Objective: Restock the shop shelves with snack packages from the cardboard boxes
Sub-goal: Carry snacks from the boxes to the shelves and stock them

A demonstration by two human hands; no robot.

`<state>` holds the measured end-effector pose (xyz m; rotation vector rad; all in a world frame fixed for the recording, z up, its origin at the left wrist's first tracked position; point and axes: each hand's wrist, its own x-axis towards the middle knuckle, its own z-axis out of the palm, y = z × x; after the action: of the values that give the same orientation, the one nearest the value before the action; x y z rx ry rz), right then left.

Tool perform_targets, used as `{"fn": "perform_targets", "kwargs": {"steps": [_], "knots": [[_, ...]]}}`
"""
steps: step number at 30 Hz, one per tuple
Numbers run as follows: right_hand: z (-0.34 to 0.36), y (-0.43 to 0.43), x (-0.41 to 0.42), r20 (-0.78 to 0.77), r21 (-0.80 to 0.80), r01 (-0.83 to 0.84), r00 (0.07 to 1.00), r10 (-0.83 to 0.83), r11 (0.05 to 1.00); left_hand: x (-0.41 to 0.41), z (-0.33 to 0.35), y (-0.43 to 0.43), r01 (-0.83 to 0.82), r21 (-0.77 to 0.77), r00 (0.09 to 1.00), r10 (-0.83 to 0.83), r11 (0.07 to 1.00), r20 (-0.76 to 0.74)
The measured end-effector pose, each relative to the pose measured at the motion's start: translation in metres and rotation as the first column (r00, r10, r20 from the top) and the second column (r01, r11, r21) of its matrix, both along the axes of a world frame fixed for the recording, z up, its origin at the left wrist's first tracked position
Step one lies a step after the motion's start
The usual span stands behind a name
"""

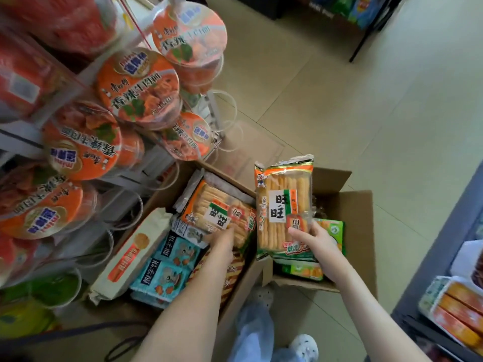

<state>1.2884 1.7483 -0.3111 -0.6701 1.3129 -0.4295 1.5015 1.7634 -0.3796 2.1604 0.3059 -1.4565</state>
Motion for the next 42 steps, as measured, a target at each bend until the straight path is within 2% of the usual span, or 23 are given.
{"fn": "perform_targets", "kwargs": {"steps": [3, 5, 8, 13, 17, 22, 25, 28, 32, 36, 40, 42], "knots": [[-0.011, 0.009, 0.010, 0.000, 0.029, 0.041, 0.999, -0.041, 0.999, 0.011, -0.032, 0.013, -0.180, -0.073, 0.981, 0.174, 0.981, -0.082], [-0.012, 0.014, 0.014, 0.013, 0.046, 0.067, 0.998, -0.068, 0.997, 0.010, -0.015, 0.012, -0.217, -0.117, 0.970, 0.201, 0.969, -0.139], [-0.005, 0.018, 0.016, 0.027, 0.058, 0.085, 0.996, -0.086, 0.995, 0.006, 0.003, 0.009, -0.143, -0.159, 0.982, 0.120, 0.977, -0.147], [0.018, 0.017, 0.000, 0.040, 0.056, 0.111, 0.993, -0.114, 0.992, -0.002, 0.032, 0.020, -0.042, -0.252, 0.999, 0.033, 0.967, -0.041], [0.050, 0.024, -0.028, 0.020, 0.046, 0.170, 0.985, -0.171, 0.984, -0.005, 0.061, 0.039, 0.148, -0.331, 0.989, -0.136, 0.932, 0.060], [0.101, 0.054, -0.070, 0.027, 0.013, 0.241, 0.970, -0.241, 0.971, -0.016, 0.123, 0.033, 0.439, -0.468, 0.899, -0.369, 0.767, 0.238], [0.140, 0.079, -0.090, 0.070, -0.025, 0.333, 0.941, -0.330, 0.943, -0.045, 0.167, 0.028, 0.498, -0.596, 0.843, -0.514, 0.630, 0.161], [0.181, 0.115, -0.109, 0.146, -0.086, 0.456, 0.885, -0.442, 0.886, -0.089, 0.209, 0.038, 0.512, -0.711, 0.713, -0.700, 0.482, 0.039], [0.234, 0.183, -0.142, 0.207, -0.134, 0.617, 0.783, -0.587, 0.775, -0.158, 0.256, 0.068, 0.556, -0.780, 0.430, -0.902, 0.287, -0.025], [0.282, 0.272, -0.181, 0.217, -0.213, 0.780, 0.625, -0.750, 0.588, -0.228, 0.303, 0.113, 0.522, -0.840, 0.212, -0.976, 0.151, -0.043], [0.325, 0.364, -0.209, 0.180, -0.321, 0.847, 0.495, -0.850, 0.425, -0.298, 0.346, 0.179, 0.464, -0.883, 0.022, -0.997, 0.071, -0.069], [0.346, 0.406, -0.217, 0.168, -0.382, 0.870, 0.398, -0.902, 0.312, -0.328, 0.363, 0.216, 0.438, -0.899, -0.081, -0.996, 0.007, -0.047]]}}
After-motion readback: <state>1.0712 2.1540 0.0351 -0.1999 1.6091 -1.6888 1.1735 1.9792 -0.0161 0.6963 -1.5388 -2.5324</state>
